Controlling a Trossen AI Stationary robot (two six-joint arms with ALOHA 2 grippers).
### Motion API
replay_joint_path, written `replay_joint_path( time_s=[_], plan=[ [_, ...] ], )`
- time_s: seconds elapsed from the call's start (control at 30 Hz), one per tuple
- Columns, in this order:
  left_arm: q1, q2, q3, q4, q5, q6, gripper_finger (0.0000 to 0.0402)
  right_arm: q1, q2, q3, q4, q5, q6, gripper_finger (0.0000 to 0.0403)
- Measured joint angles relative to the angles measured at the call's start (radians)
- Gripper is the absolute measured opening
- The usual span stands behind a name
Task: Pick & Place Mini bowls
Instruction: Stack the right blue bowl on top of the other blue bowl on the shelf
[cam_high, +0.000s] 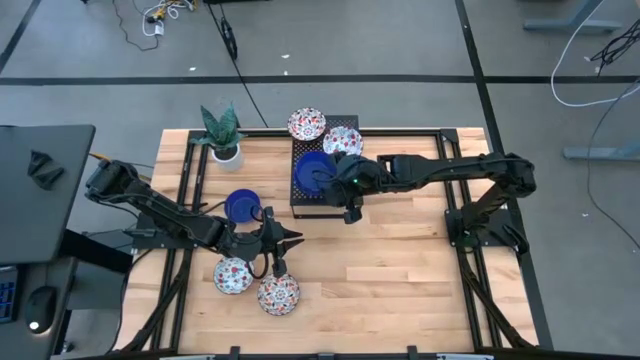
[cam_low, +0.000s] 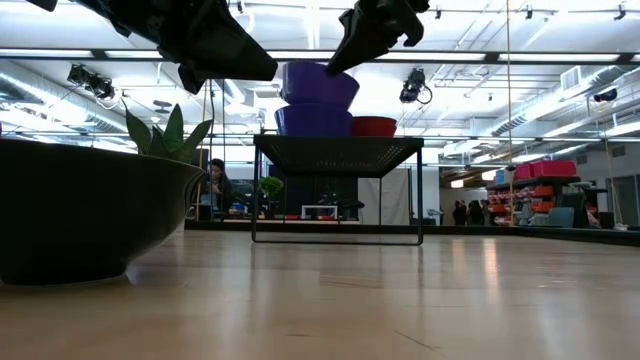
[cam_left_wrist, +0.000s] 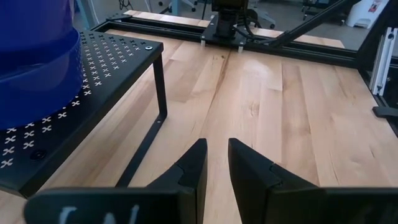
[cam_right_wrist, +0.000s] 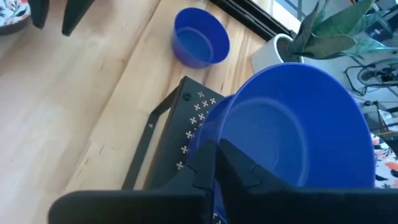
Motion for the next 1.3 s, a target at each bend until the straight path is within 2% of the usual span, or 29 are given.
replay_joint_path(
  time_s=[0.17, 1.3],
  plan=[
    [0.000, 0.000, 0.000, 0.000, 0.000, 0.000, 0.0071, -0.006, 0.002, 0.000, 0.000, -0.045, -0.002, 0.0016],
    [-0.002, 0.000, 0.000, 0.000, 0.000, 0.000, 0.0071, -0.029, 0.026, 0.000, -0.014, -0.048, 0.032, 0.0020]
  ],
)
